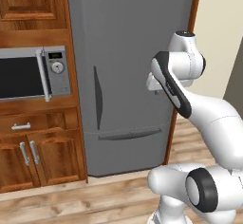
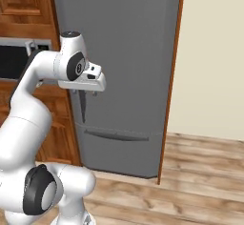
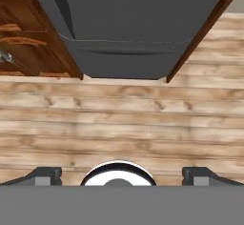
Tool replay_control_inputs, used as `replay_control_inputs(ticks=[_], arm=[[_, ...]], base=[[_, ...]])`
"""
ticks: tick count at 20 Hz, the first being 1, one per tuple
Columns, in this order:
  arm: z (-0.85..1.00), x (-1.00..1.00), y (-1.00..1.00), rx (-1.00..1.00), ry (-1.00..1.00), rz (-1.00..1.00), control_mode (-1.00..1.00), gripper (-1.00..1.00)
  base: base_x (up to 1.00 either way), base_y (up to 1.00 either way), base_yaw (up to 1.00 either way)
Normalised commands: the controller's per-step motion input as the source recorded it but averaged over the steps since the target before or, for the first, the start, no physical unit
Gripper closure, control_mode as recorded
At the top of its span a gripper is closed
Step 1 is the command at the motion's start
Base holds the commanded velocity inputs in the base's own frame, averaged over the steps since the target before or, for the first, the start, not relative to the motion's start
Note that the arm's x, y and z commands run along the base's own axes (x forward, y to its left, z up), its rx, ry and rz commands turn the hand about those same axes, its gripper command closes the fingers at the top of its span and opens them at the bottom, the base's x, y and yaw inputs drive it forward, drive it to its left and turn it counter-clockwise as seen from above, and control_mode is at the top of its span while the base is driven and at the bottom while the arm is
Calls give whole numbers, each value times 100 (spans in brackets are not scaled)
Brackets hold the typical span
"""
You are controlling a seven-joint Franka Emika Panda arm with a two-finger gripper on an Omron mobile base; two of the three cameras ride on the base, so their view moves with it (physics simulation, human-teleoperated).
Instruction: Navigate to the fridge.
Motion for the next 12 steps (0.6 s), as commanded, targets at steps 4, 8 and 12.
replay_control_inputs(ticks=[4,8,12], arm=[[0,0,0,0,0,0,100,-100],[0,0,0,0,0,0,100,-100],[0,0,0,0,0,0,100,-100]], base=[[41,0,0],[55,0,0],[54,0,0]])
